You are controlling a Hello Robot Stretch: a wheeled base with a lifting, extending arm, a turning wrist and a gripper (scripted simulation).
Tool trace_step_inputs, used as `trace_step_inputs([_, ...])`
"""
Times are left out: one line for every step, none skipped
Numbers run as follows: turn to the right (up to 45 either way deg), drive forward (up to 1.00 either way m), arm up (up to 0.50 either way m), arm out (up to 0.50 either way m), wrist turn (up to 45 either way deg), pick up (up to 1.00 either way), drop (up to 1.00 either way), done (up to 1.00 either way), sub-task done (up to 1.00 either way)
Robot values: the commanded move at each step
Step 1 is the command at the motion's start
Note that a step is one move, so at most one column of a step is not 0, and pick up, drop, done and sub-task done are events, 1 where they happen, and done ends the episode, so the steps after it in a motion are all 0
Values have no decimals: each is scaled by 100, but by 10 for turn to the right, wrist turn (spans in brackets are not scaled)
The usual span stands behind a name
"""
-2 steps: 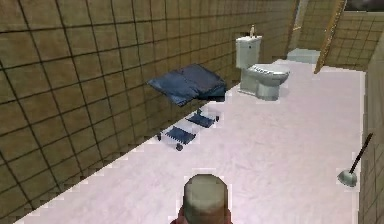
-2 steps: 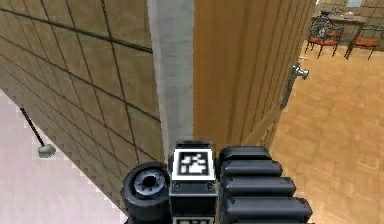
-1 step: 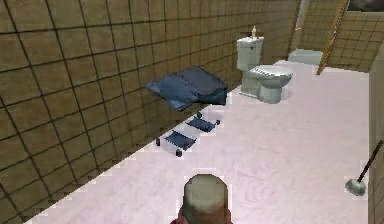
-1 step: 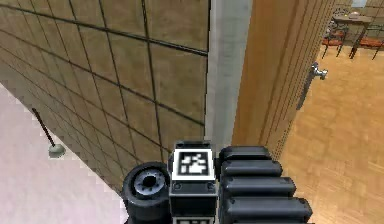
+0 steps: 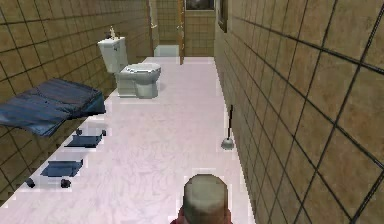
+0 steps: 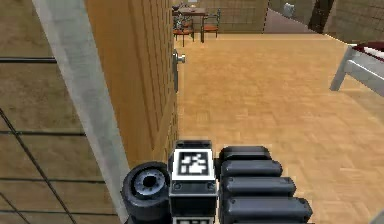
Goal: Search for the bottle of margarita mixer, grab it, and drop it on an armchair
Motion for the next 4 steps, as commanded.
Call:
trace_step_inputs([0,100,0,0,0,0,0,0,0])
trace_step_inputs([0,100,0,0,0,0,0,0,0])
trace_step_inputs([0,100,0,0,0,0,0,0,0])
trace_step_inputs([0,60,0,0,0,0,0,0,0])
